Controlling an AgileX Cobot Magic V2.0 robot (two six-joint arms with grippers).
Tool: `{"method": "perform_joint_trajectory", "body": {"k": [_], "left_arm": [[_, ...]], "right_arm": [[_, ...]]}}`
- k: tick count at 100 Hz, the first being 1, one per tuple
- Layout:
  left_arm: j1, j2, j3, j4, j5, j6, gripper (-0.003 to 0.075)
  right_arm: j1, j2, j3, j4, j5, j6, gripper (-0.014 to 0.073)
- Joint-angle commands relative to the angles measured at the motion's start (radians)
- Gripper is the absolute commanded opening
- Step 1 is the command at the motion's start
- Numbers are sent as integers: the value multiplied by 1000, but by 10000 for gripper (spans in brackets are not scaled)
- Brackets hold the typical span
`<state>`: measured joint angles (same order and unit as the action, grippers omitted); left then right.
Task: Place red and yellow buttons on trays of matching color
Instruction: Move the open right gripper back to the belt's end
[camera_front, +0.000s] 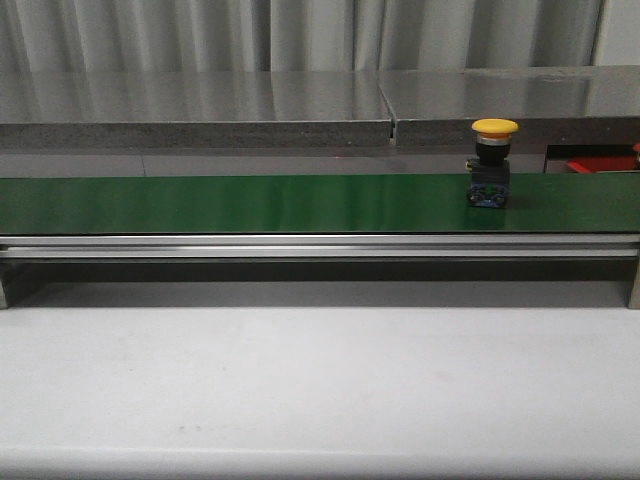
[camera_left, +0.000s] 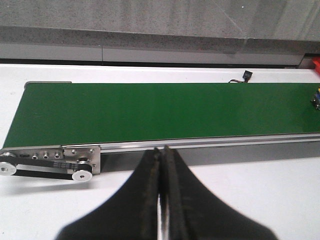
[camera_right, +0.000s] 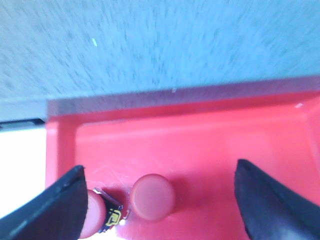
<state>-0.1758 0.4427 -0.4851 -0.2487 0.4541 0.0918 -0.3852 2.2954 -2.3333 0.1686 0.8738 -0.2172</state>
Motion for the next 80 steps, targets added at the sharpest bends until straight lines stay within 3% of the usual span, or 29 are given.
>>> {"method": "perform_joint_trajectory", "body": {"k": [1,19,39,80], "left_arm": [[-11,4,-26,-16,-69,-1,-19],[-11,4,-26,-16,-69,-1,-19],[-11,4,-26,-16,-69,-1,-19],[-11,4,-26,-16,-69,-1,-19]], "right_arm": [[-5,-136,-34,-3,-16,-2,596],[-3,-227,-31,5,98,-4,596],[5,-317,69,138,175,-35,596],[64,-686,661,153,8,-92,596]]}}
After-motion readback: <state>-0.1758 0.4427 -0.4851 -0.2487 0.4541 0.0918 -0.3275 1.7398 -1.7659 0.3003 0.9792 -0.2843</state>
